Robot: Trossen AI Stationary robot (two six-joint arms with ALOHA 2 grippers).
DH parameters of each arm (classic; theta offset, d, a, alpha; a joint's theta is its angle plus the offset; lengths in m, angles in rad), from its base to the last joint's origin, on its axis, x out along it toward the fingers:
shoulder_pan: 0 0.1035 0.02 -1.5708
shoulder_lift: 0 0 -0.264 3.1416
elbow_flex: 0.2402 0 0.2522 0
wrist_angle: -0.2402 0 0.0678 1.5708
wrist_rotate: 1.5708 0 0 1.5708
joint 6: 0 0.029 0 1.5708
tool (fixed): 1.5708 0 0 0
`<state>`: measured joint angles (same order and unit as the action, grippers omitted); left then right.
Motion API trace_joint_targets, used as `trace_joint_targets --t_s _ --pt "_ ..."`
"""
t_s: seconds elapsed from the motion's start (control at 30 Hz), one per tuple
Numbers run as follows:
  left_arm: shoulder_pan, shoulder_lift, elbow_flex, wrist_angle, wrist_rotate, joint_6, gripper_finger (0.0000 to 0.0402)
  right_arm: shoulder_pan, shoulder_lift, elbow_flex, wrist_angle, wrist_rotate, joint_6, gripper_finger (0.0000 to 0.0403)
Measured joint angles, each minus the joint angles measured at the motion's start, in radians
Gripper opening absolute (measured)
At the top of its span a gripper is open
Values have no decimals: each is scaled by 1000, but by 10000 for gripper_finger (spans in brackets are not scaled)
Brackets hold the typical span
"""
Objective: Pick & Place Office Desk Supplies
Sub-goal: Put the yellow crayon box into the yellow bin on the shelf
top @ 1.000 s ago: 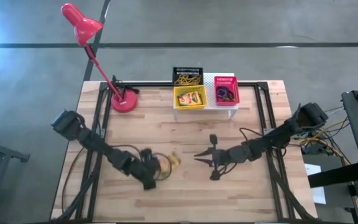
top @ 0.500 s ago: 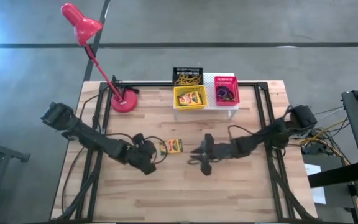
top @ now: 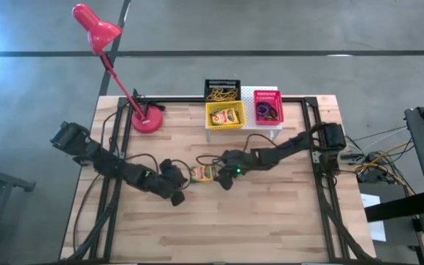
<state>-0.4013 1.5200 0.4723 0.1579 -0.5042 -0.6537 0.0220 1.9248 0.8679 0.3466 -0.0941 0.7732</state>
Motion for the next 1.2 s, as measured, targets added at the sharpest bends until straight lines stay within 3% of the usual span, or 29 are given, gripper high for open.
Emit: trace_joint_targets --t_s 0.13,0.43,0.83,1.07,1.2 --pt "11 11 -42 114 -12 26 1 -7 39 28 7 -3 23 240" --pt "49 111 -50 187 -25 45 1 -10 83 99 -6 -12 20 222" --pt "51 140 -44 337 21 170 1 -2 -68 78 -98 -8 -22 219" --pt "52 136 -1 323 73 178 1 22 -117 82 -287 49 -33 219" --pt "52 104 60 130 83 94 1 26 -101 72 -315 79 -34 219"
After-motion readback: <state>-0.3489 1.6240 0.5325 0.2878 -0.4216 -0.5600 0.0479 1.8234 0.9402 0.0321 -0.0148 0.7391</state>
